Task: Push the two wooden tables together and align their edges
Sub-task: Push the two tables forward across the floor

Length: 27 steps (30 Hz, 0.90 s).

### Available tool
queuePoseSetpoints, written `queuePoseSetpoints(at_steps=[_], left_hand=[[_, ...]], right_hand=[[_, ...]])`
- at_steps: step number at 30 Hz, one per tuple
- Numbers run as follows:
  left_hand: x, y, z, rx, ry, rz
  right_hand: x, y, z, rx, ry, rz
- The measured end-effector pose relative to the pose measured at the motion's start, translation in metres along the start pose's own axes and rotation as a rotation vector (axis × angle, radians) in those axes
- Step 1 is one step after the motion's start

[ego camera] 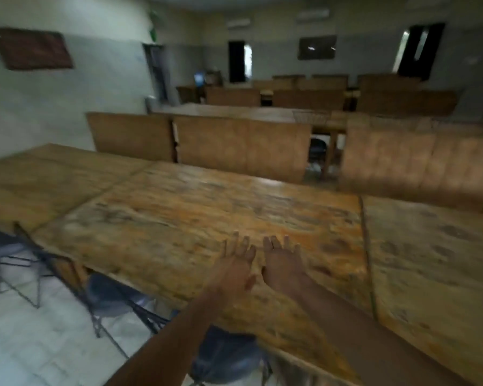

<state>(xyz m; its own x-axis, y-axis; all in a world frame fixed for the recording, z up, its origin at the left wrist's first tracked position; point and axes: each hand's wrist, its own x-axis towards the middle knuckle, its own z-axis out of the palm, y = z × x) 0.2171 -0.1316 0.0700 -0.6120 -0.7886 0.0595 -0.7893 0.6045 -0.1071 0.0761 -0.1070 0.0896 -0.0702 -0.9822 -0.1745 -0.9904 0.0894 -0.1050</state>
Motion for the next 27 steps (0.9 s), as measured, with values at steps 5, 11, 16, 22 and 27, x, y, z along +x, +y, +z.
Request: queuePoseSetpoints(at_steps=[5, 11, 16, 22, 27], left_hand=[[-0.066, -0.144, -0.026, 0.009, 0.132, -0.209], [-0.12, -0.312, -0.024, 0.072, 0.131, -0.423], [-0.138, -0.44, -0.006, 0.079, 0.049, -0.493], [-0.176, -0.582, -0.005, 0.084, -0.017, -0.506], [-0.204, -0.701, 0.008, 0.046, -0.004, -0.583]], right_hand=[[0.045, -0.135, -0.02, 0.046, 0.108, -0.243], [0.105, -0.292, -0.012, 0.092, 0.14, -0.47], [0.189, -0.42, 0.0, 0.157, 0.118, -0.499], [0.25, -0.582, 0.005, 0.183, 0.049, -0.54], [0.296, -0.704, 0.01, 0.167, 0.055, -0.593]])
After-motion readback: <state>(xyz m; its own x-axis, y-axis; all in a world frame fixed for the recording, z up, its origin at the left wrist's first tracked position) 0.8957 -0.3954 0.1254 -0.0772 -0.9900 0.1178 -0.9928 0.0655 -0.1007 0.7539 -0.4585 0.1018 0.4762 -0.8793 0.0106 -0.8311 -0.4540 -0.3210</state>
